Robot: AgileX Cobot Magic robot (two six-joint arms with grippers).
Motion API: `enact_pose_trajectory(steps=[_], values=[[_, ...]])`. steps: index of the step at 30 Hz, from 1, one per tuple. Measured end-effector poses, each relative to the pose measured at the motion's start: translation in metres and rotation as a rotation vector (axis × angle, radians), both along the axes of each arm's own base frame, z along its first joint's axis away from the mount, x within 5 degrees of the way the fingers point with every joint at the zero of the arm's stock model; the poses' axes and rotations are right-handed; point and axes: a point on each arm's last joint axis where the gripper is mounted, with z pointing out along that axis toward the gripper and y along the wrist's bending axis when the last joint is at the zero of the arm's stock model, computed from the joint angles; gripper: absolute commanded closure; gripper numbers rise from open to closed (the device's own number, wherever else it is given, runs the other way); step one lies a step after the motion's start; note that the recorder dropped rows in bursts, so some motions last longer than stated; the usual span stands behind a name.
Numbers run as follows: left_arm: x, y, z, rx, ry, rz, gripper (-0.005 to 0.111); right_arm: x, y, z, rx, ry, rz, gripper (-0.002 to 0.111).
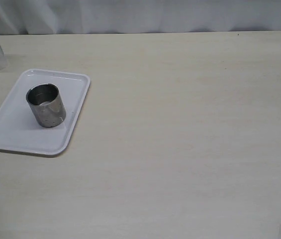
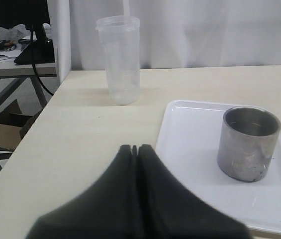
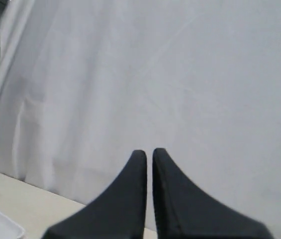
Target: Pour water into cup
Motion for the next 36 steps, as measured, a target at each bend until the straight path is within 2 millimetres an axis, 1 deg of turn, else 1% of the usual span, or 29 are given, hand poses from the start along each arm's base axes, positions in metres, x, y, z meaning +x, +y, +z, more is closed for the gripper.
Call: enact_pose_trajectory(steps=[6, 12, 18, 25, 36], values=[[0.0, 0.0, 0.0, 0.0, 0.0, 0.0, 0.107, 0.002, -0.01, -0.027, 0.072, 0.046, -0.167, 0.104], [0.0, 0.0, 0.0, 0.0, 0.0, 0.0, 0.107, 0.006, -0.016, -0.062, 0.115, 0.119, -0.288, 0.104], [0.0, 0.0, 0.0, 0.0, 0.0, 0.0, 0.107, 0.008, -0.019, -0.072, 0.114, 0.201, -0.336, 0.104], [0.0, 0.0, 0.0, 0.0, 0.0, 0.0, 0.107, 0.008, -0.019, -0.079, 0.101, 0.285, -0.341, 0.104], [0.0, 0.0, 0.0, 0.0, 0.0, 0.0, 0.107, 0.007, -0.019, -0.097, 0.073, 0.474, -0.35, 0.104]])
